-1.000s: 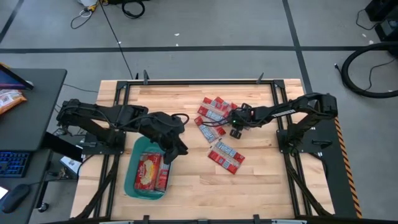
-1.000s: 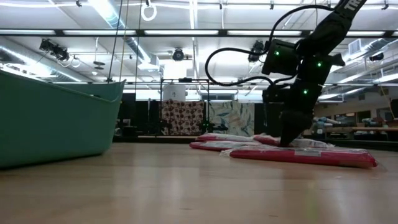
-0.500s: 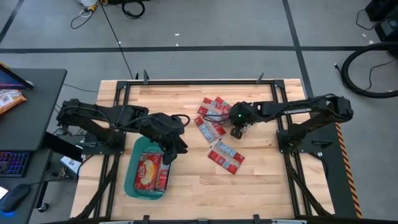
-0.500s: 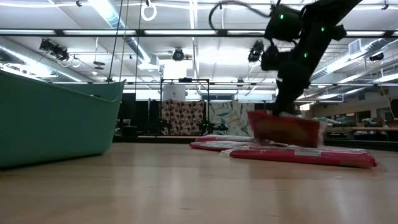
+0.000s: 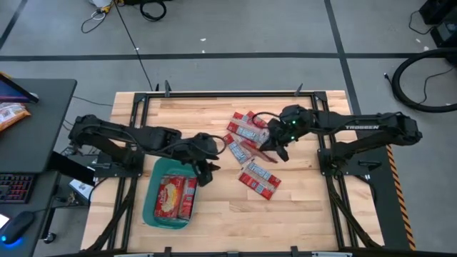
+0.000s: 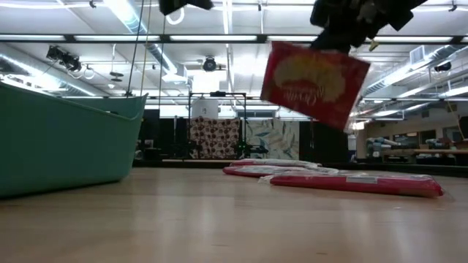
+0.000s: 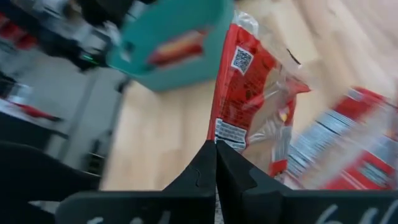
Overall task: Sort popcorn bags into baskets
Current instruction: Put the red popcorn bag into the green bin
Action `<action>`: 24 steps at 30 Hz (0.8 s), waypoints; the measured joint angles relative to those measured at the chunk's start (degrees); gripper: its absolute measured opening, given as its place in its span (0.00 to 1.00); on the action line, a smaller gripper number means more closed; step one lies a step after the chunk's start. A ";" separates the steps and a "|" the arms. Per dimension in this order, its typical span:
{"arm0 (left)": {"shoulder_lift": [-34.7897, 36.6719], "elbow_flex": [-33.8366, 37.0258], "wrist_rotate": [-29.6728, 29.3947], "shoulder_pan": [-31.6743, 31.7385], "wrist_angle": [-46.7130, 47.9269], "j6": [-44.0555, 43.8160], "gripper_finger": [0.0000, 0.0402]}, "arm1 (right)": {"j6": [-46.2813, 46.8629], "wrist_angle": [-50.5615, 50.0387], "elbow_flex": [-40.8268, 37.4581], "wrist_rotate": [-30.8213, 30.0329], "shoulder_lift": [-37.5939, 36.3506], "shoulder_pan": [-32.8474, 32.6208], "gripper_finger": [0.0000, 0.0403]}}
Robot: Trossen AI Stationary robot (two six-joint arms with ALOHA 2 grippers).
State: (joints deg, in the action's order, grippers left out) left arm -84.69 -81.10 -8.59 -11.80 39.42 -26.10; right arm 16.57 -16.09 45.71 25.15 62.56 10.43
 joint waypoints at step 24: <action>-12.79 -0.04 10.18 4.92 -23.18 9.09 0.63 | 12.04 15.71 0.05 2.52 0.82 -9.88 0.01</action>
State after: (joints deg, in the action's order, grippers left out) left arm -97.47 -81.14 1.59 -6.87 16.25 -17.02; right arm 28.61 -0.37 45.76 27.67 63.37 0.55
